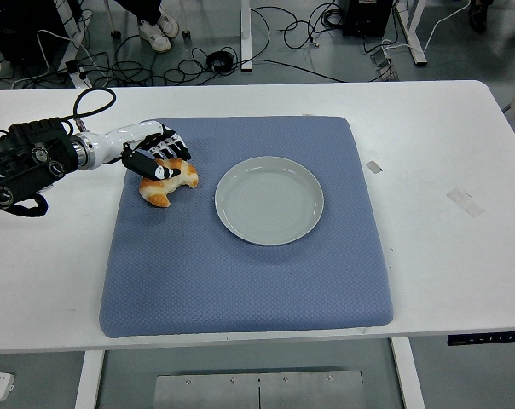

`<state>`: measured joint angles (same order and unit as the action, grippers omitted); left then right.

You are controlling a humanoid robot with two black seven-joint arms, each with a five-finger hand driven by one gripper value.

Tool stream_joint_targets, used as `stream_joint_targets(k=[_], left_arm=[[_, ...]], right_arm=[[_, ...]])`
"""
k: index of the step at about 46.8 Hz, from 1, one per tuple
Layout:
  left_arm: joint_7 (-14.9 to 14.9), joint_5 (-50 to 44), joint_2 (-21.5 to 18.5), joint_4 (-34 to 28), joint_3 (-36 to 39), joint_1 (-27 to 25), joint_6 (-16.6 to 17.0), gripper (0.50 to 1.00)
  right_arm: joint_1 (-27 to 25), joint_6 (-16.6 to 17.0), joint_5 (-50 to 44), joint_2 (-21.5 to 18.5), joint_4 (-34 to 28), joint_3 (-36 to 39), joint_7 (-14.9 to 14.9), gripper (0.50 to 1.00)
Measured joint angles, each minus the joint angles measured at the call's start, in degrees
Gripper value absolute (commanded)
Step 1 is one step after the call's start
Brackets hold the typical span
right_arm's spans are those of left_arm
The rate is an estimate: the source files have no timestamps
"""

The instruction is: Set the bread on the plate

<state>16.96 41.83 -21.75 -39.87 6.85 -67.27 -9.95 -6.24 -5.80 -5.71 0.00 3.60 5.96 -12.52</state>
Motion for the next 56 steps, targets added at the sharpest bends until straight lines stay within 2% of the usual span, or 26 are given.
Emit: stream_joint_targets(k=[8, 16, 26, 43, 50, 56], left_arm=[[0.06, -0.07, -0.14, -0.02, -0.32, -0.42, -0.09, 0.574], [0.37, -0.24, -0.36, 0.00, -3.67, -1.04, -0.34, 0.574], [0.37, -0.52, 0.40, -0.11, -6.87, -3.91, -0.60, 0.575], [0.34, -0.92, 10.25, -0.11, -6.72, -4.60, -0.46, 0.577], [0.28, -0.88, 12.68, -0.13, -6.45, -4.38, -0.07, 0.578], [0.26, -0.81, 13.22, -0.12, -6.16, -4.20, 0.01, 0.583]], right_arm=[[-0.01, 0.00, 0.00, 0.00, 0.00, 0.01, -0.01, 1.000], [0.01, 0.00, 0.00, 0.00, 0.00, 0.01, 0.00, 1.000], [0.00, 0.00, 0.00, 0.00, 0.00, 0.01, -0.01, 1.000], [-0.04, 0.00, -0.01, -0.01, 0.00, 0.03, 0.01, 1.000], [-0.01, 0.00, 0.00, 0.00, 0.00, 0.01, 0.01, 1.000], [0.00, 0.00, 0.00, 0.00, 0.00, 0.01, -0.02, 1.000]])
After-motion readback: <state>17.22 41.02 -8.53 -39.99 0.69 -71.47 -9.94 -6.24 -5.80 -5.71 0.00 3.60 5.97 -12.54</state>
